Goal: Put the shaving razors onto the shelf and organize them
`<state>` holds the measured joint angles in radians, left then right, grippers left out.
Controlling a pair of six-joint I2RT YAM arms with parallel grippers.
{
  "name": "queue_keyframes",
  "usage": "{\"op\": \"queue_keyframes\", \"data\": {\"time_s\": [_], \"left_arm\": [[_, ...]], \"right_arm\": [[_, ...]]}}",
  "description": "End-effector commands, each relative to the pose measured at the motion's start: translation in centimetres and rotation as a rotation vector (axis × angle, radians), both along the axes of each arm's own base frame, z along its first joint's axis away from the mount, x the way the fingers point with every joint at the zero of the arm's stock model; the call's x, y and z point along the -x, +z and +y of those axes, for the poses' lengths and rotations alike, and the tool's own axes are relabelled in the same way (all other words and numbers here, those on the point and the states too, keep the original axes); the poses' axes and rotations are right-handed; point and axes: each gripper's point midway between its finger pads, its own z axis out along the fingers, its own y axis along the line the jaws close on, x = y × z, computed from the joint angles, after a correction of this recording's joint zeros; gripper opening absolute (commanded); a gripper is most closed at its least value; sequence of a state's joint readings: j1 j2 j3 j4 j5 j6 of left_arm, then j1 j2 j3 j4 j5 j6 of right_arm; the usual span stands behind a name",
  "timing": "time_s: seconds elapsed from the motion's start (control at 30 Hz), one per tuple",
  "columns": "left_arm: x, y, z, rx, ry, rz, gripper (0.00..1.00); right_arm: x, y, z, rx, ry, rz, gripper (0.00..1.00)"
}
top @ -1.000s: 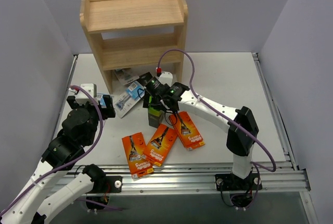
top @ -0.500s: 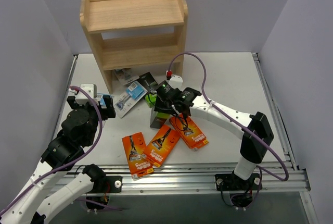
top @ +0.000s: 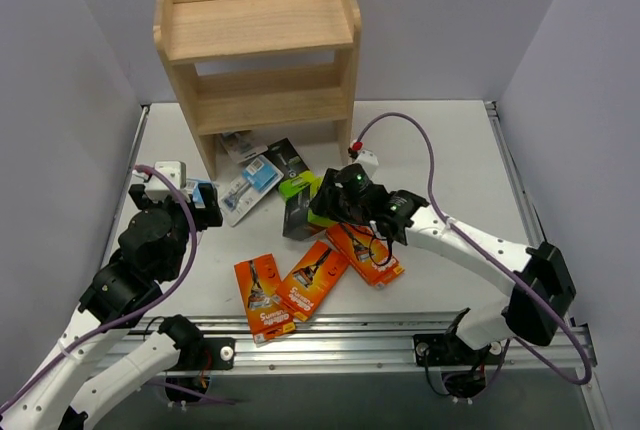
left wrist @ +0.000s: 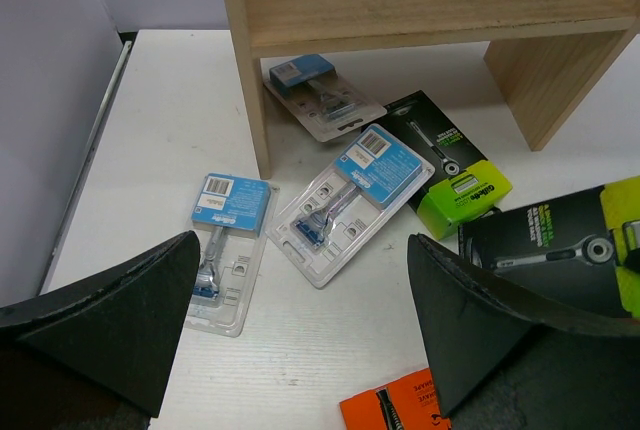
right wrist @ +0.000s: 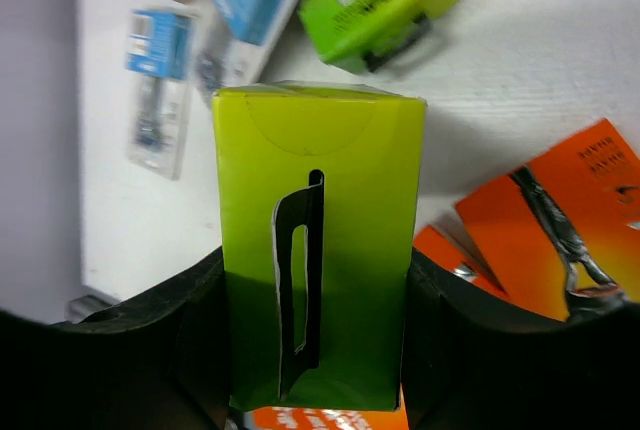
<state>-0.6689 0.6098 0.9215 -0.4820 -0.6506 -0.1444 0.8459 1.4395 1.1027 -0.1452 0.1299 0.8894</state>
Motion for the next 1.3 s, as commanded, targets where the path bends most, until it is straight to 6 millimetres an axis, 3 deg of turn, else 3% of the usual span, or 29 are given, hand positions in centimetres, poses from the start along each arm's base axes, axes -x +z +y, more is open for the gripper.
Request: {"op": "queue_keyframes", "data": {"time_s": [0.0, 0.23, 0.27, 0.4, 0.57, 0.83, 1.0, 1.17, 1.27], "left_arm": [[0.0, 0.7, 0.2, 0.005, 0.012, -0.029, 0.94], [0.2, 1.0, 1.0, 0.018, 0.047, -0.050, 0.94], [0.3, 1.0, 1.3, 0.018, 0.061, -0.053, 0.94], [0.5, 1.2, 1.8, 0.027, 0.088, -0.067, 0.94], [0.5, 1.1, 2.0, 0.028, 0.099, -0.075, 0.94], [0.3, 0.7, 1.7, 0.016, 0.097, -0.065, 0.94], [0.1, 0.5, 1.6, 0.008, 0.098, -0.061, 0.94], [-0.1, 0.1, 1.3, -0.003, 0.091, -0.052, 0.94], [-0.3, -0.2, 0.9, -0.012, 0.083, -0.044, 0.94]], "right_arm": [[-1.7, 14.9, 2.3, -0.424, 0.012, -0.334, 0.00], [-2.0, 25.4, 2.8, -0.533, 0.071, -0.506, 0.00], [-1.8, 28.1, 2.7, -0.573, 0.074, -0.552, 0.00], [-1.9, 34.3, 1.5, -0.659, 0.056, -0.680, 0.00], [-2.7, 39.4, -0.2, -0.746, 0.022, -0.803, 0.00], [-7.2, 41.6, -5.2, -0.875, -0.308, -0.893, 0.00], [-10.5, 41.5, -5.1, -0.930, -0.447, -0.885, 0.00], [-14.5, 39.7, -3.7, -0.983, -0.565, -0.838, 0.00], [-15.8, 39.3, -3.4, -1.027, -0.635, -0.828, 0.00]]}}
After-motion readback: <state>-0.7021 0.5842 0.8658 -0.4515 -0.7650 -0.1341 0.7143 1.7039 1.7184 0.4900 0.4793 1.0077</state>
